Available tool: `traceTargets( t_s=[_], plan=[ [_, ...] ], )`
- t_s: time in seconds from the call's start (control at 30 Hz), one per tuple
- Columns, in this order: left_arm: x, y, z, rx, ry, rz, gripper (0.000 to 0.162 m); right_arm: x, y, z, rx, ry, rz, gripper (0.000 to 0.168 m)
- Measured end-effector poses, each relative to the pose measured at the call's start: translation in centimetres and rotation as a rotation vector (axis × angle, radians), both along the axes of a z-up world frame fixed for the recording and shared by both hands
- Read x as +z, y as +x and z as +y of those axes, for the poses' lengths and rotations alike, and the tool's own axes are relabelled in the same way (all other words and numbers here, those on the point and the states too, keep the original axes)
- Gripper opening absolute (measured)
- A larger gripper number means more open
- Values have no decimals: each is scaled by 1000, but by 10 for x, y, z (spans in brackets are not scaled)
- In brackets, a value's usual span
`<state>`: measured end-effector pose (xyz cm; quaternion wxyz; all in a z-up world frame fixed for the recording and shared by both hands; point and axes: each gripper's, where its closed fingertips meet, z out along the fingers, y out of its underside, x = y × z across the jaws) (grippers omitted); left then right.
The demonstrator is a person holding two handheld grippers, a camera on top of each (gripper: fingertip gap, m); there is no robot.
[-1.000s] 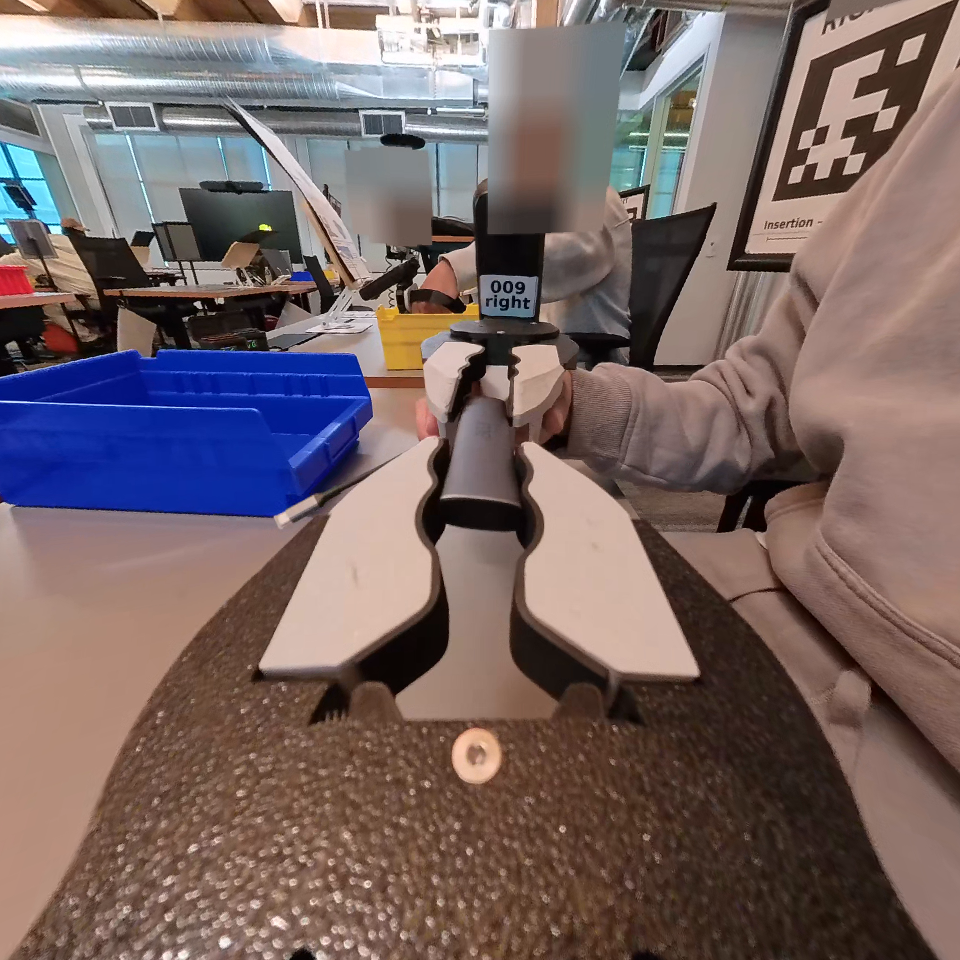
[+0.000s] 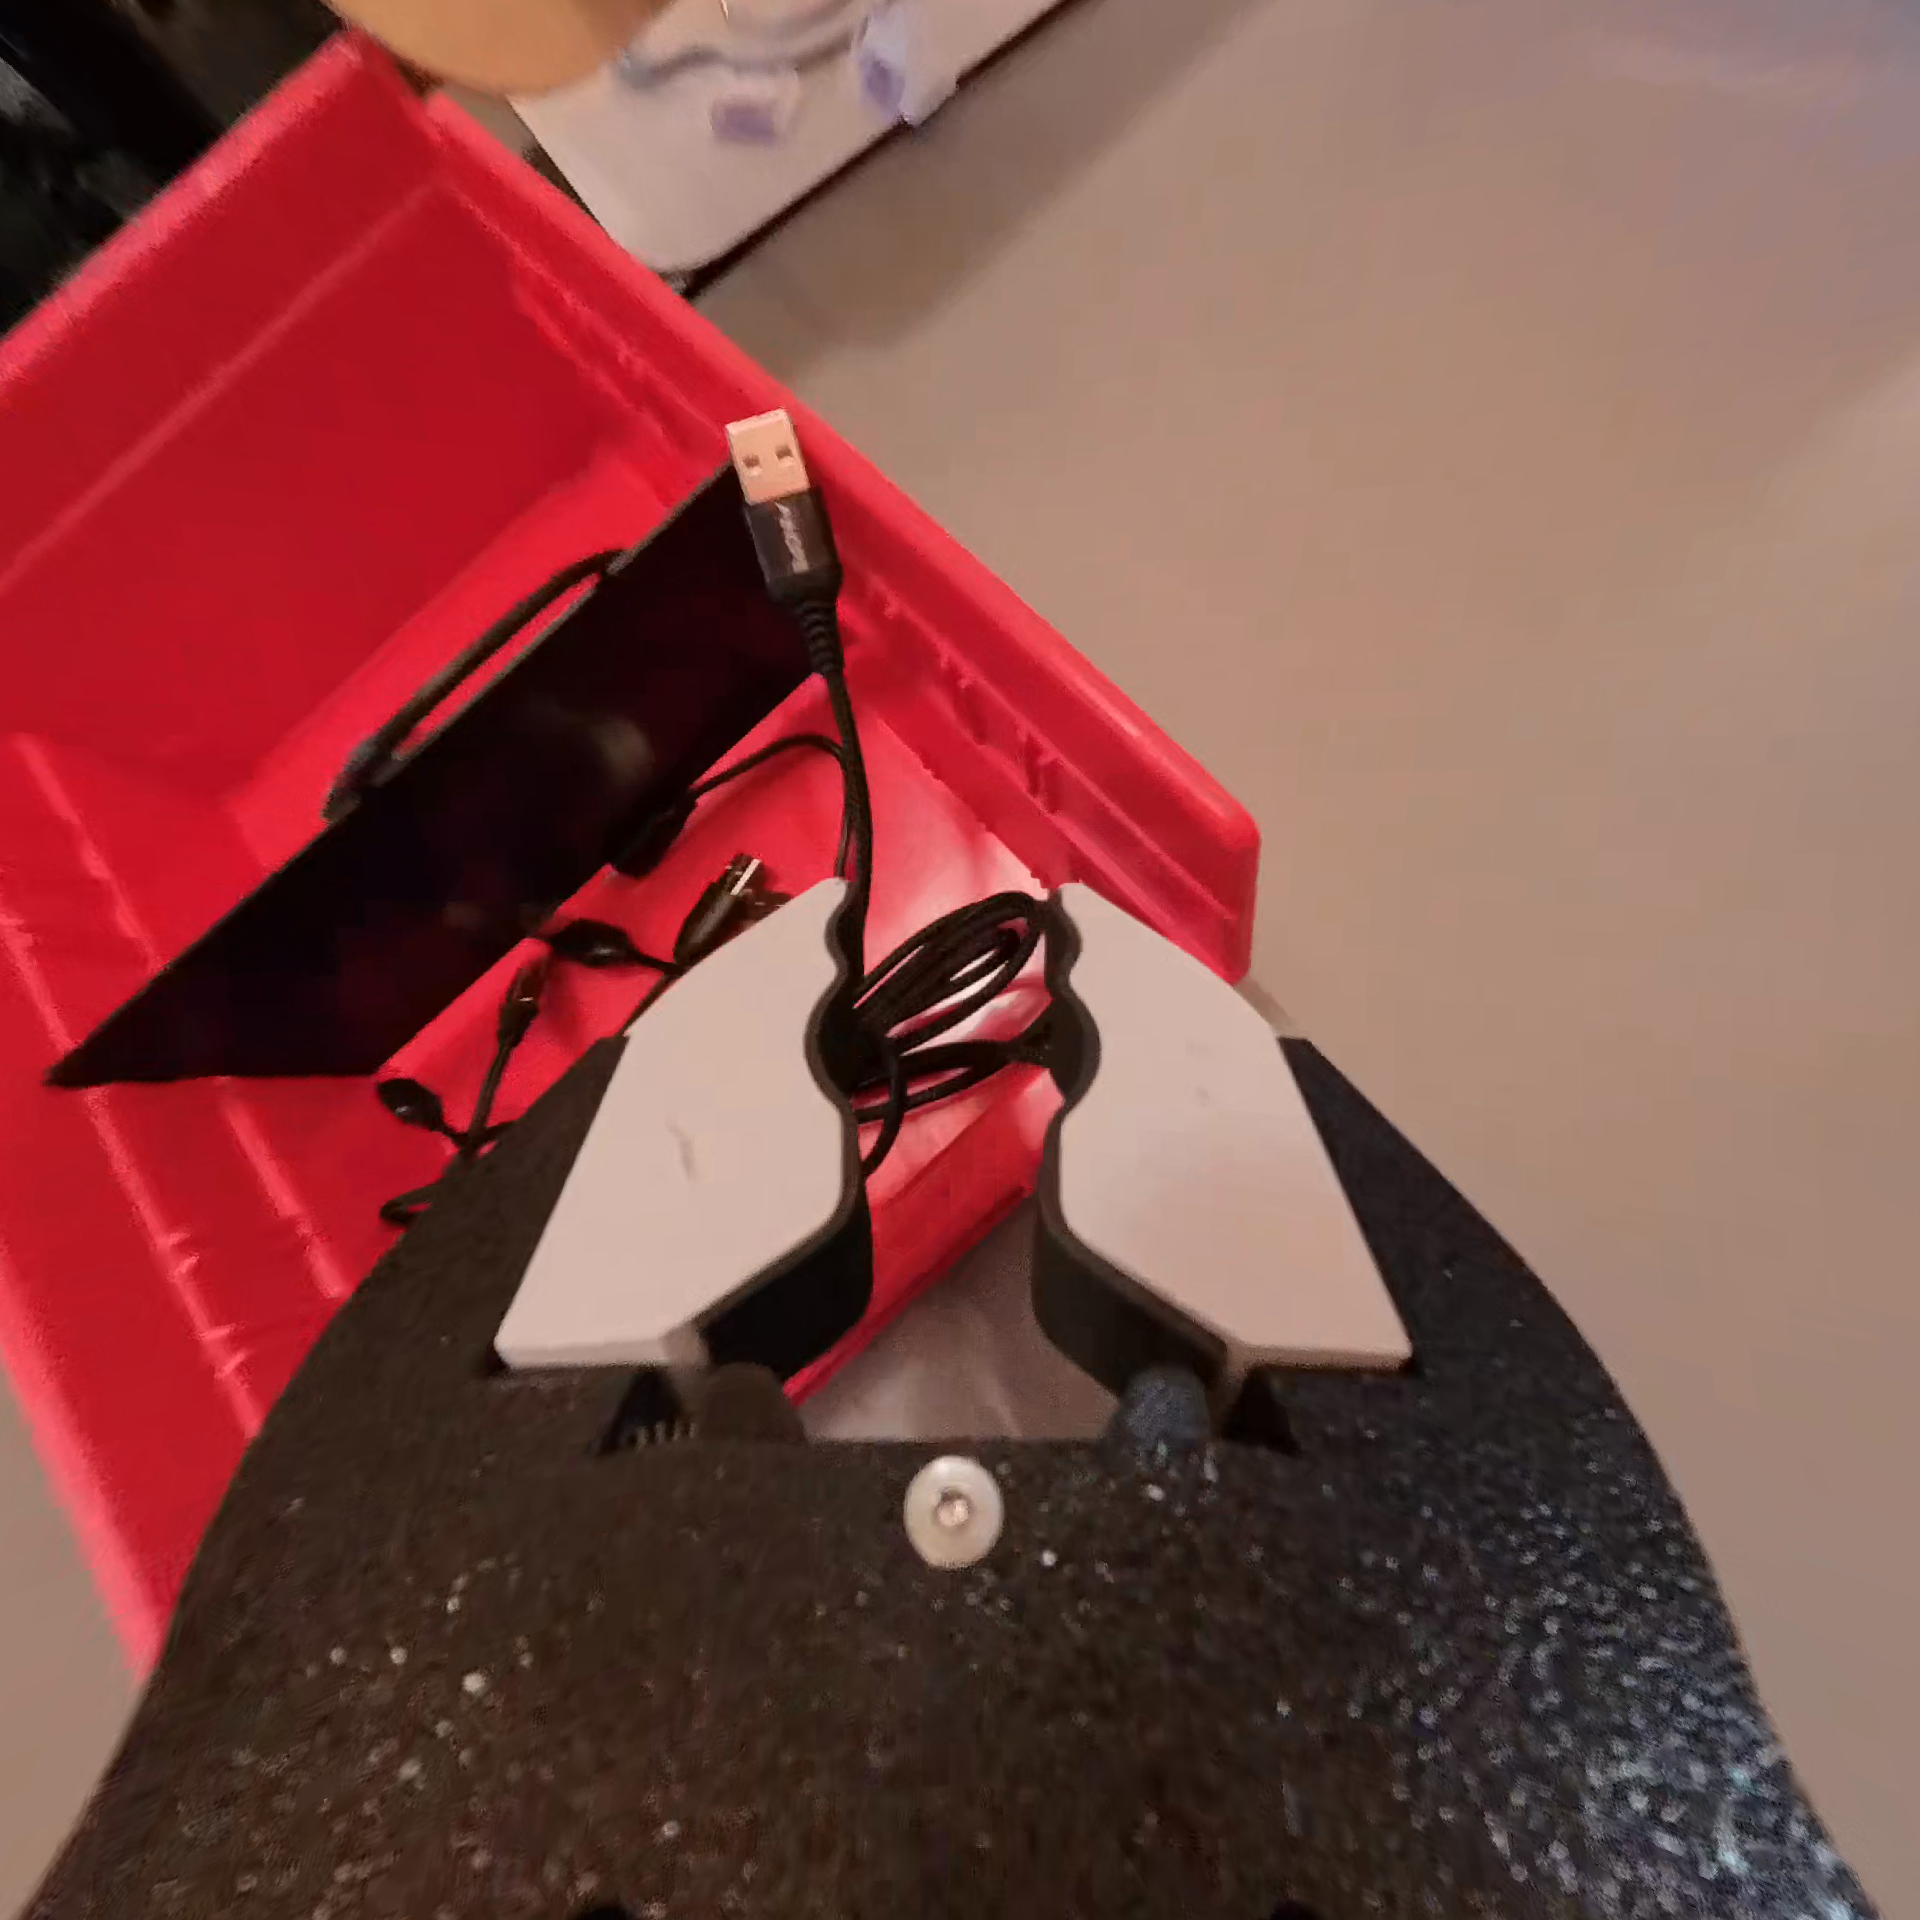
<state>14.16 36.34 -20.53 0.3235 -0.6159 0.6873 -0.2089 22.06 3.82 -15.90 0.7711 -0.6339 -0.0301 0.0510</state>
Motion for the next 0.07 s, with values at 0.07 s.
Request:
traceTargets(
  t_s=[0.07],
  plan=[
    [-12,8,3,8,-29,36,30,1,0,-1,20,4,13,23]
  ],
)
